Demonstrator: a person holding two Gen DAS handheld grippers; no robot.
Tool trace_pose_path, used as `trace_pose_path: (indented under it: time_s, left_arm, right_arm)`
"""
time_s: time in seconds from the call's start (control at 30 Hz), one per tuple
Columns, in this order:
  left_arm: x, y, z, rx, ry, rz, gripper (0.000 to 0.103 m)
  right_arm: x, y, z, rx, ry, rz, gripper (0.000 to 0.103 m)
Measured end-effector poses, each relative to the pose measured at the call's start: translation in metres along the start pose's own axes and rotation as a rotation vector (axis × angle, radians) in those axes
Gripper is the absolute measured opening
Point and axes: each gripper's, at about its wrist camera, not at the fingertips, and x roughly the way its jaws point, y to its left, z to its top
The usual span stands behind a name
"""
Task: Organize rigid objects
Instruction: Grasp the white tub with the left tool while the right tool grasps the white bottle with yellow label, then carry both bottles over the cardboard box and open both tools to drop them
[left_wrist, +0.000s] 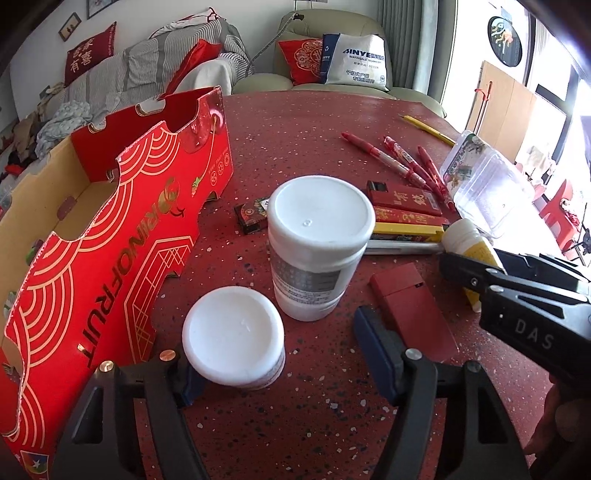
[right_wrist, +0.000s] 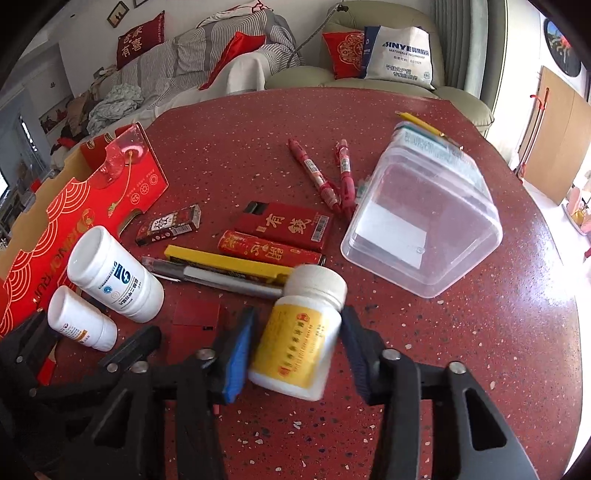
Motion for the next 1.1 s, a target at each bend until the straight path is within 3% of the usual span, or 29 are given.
trace_pose_path:
  time_s: [0.33,0.4,0.43,0.47,1.1]
  left_arm:
    - [-0.004,0.007,0.0,-0.004,0.027,0.022,0.065]
    - [-0.005,0.008,0.0,-0.005,0.024,0.029,0.057]
    - [-0.007,0.009,0.0,-0.006,0.019,0.032,0.041]
    - [-0.007,0.008,0.0,-0.001,0.016,0.037,0.035]
    - [-0.038,-0.004,-0.012,0.03,0.004,0.02,0.035]
  right_arm:
    - [-0.001,0.0,-0.003,-0.009,-0.004,0.005,0.037]
    - [-0.002,-0.001,-0.003,-0.007,-0.003,0.008,0.037]
    - [-0.002,-0.002,-0.003,0.001,-0.002,0.013,0.037]
    - [-0.004,-0.003,-0.003,0.013,-0.002,0.02,0.037]
    - [-0.057,0.006,-0.02,-0.001,-0.089,0.056,0.037]
